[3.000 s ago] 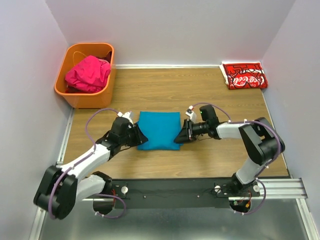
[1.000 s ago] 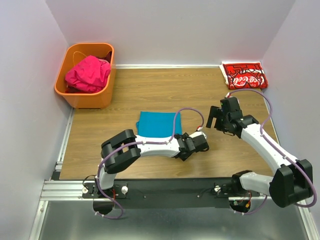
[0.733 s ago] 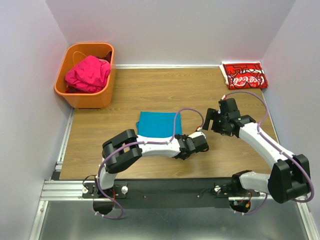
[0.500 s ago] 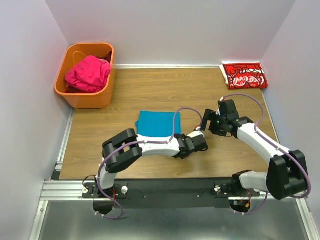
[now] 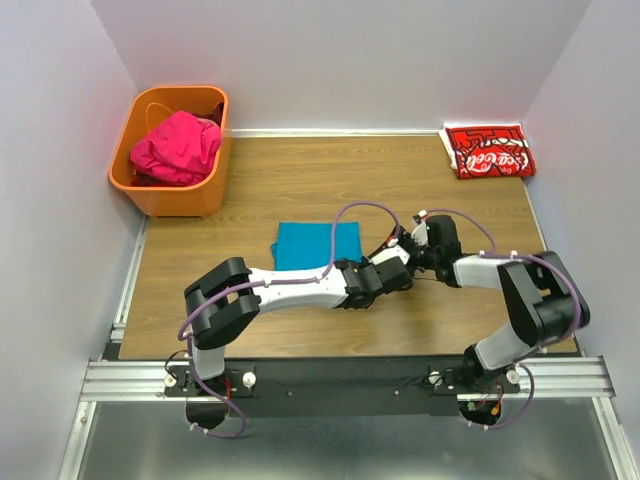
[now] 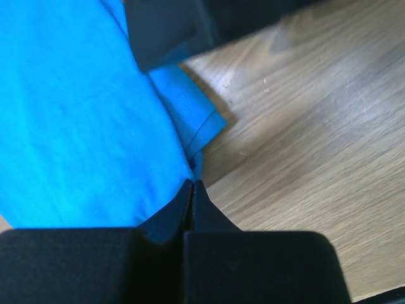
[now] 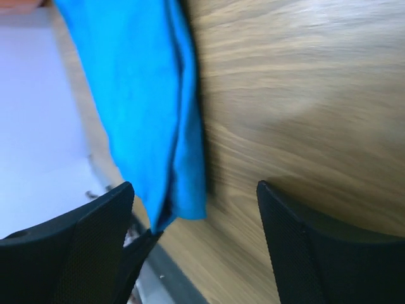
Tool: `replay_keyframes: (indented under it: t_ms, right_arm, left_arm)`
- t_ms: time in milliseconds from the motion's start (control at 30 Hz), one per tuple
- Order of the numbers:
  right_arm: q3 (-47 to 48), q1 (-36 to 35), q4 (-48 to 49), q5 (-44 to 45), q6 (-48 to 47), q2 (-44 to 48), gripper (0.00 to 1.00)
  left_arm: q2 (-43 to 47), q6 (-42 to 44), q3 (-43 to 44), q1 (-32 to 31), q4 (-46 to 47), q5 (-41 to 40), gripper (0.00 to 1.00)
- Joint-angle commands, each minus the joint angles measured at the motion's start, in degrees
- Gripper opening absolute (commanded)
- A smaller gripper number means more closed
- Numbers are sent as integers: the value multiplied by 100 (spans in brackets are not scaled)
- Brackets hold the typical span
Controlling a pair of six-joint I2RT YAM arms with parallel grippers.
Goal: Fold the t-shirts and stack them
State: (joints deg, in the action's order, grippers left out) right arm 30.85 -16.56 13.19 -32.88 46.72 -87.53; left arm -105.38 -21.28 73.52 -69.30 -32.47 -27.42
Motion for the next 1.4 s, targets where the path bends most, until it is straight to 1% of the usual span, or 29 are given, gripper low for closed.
replay_keyframes:
  t_ms: [0,100,200,233,333,367,400,433,500,533,567,633,700,733,767,867,900,967,1000,1033,1100,1167,1200,1233,1267,1300,1367]
  right_arm:
    - [-203,-216,1335,-851,681,-659,83]
    - [8,-506,1318,-843,628,-1002,81]
    - [166,-743,1318,-825,628,-1240,76]
    - [280,-805,1309,-773,602,-1397,72]
    - [447,-981,1265,-676,497,-1635,67]
    - [596,-1007,1204,-675,435,-1697,61]
    - [693,-1025,1134,-693,374,-1758,58]
    - [842,-1034,976,-676,234,-1837,47]
    - [1001,-1034,739,-606,31,-1873,33]
    - [1089,-1034,564,-536,-266,-1865,26]
    - [1272,-1034,188,-352,-416,-1847,14]
    - [1397,-1034,-183,-202,-811,-1803,0]
    - [1607,-1025,-561,105,-1171,-1751,0]
    - [1678,-1025,-694,107,-1287,-1742,0]
    - [1757,-1008,-843,316,-1401,-1715,0]
    - [2152,-885,-1501,668,-1885,-1610,0]
    - [2371,-754,-1652,904,-2147,-1575,1]
    - [2670,-526,-2170,1299,-2429,-1601,0]
    - [2820,-454,-2354,1441,-2579,-1627,0]
    - [3187,-393,-2722,1591,-2911,-1688,0]
    - [3566,-226,-3058,2231,-3255,-1767,0]
    - [3883,-138,-3391,2732,-3712,-1899,0]
    - [4233,-24,-3472,3152,-3862,-1943,0]
    - [4384,29,-3612,3348,-4133,-1996,0]
    - [4568,82,-3674,3794,-4275,-2127,0]
    - [4866,178,-3709,3972,-4407,-2180,0]
    - [5193,275,-3771,4289,-4898,-2312,0]
  left_arm:
    - [158,-87,163,13,144,-71,0]
    - [176,-61,216,4,162,-88,0]
    - [211,-61,295,13,162,-106,0]
    - [246,-61,312,13,205,-71,0]
    - [281,-43,356,22,302,61,0]
    - [290,-43,374,22,311,96,0]
    - [282,-26,383,22,337,114,0]
    - [264,-26,391,13,329,149,0]
    - [255,-8,392,22,329,167,0]
    - [246,9,392,30,346,245,2]
    - [264,36,392,22,373,281,8]
    - [351,45,409,39,469,394,15]
    - [456,45,540,118,531,491,36]
    - [492,45,541,153,540,509,36]
    - [536,53,628,206,540,518,46]
    - [791,54,743,522,540,650,58]
    - [948,62,769,757,549,807,63]
    - [1089,97,743,996,557,948,71]
    - [1177,124,708,1154,583,1079,74]
    - [1343,150,647,1425,653,1133,76]
    - [1598,185,392,1725,829,1238,83]
    - [1757,212,182,2033,917,1274,86]
    - [1836,220,-28,2330,961,1292,88]
    - [1994,221,-169,2516,1066,1353,90]
    - [2065,229,-432,2674,1119,1405,90]
    - [2205,229,-565,3033,1224,1597,91]
    - [2329,194,-855,3369,1348,1844,91]
